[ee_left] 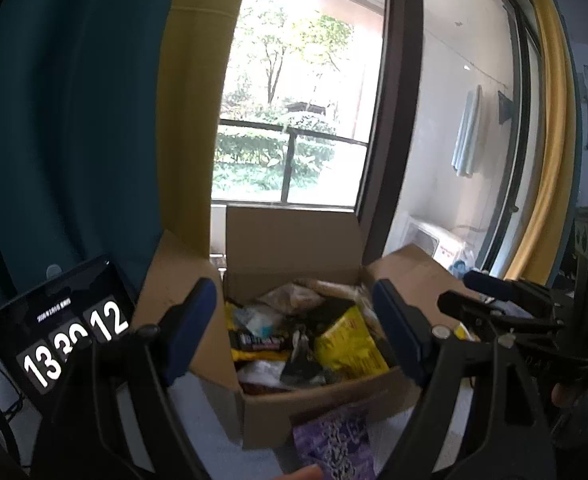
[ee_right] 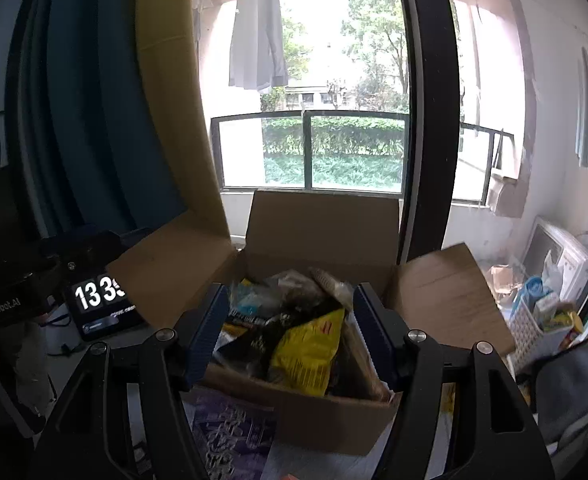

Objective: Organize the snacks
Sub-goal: 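Move both tools back from the box to the cracker box and wrapped snack, then grasp the blue cracker box with the left tool while the right tool grasps the blue-white wrapped snack, then lift the cracker box and wrapped snack and carry them over the box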

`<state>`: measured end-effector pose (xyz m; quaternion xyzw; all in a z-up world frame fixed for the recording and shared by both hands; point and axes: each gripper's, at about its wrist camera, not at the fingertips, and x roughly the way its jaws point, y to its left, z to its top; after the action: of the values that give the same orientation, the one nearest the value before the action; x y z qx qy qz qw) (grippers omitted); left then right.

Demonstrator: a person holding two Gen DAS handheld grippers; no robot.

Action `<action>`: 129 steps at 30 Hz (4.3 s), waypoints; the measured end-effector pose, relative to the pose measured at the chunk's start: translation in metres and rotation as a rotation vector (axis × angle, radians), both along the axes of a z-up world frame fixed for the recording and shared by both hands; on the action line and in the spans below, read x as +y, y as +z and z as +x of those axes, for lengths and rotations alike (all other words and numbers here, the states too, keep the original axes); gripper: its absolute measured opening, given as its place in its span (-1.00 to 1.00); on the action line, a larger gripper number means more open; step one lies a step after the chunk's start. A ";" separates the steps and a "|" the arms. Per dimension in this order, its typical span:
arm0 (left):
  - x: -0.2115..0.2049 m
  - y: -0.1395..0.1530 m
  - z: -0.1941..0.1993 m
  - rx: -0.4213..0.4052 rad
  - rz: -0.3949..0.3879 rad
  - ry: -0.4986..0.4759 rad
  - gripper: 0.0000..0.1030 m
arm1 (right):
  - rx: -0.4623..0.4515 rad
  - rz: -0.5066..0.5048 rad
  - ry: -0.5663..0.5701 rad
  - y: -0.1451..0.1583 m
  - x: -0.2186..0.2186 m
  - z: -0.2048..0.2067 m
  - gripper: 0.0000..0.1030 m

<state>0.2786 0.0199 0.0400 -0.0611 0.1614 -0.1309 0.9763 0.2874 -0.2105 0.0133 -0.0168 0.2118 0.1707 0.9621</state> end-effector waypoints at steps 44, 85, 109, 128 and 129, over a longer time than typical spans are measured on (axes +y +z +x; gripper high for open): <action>-0.040 -0.208 -0.060 0.495 0.162 0.032 0.71 | 0.432 -0.072 0.034 -0.191 -0.008 -0.076 0.66; 0.041 -0.216 -0.062 0.575 0.029 0.199 0.72 | 0.510 -0.031 0.070 -0.209 -0.022 -0.073 0.37; -0.012 -0.211 -0.088 0.508 0.286 0.065 0.02 | 0.373 0.038 0.104 -0.163 -0.059 -0.079 -0.12; -0.005 -0.090 -0.073 0.222 0.184 0.057 0.02 | 0.160 -0.009 0.096 -0.073 -0.072 -0.048 -0.12; -0.007 -0.087 -0.069 0.216 0.182 0.055 0.02 | 0.150 -0.011 0.097 -0.070 -0.074 -0.046 -0.12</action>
<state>0.2097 0.0129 -0.0470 0.0097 0.2749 -0.0815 0.9580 0.2413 -0.2841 -0.0564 -0.0193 0.2831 0.2166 0.9341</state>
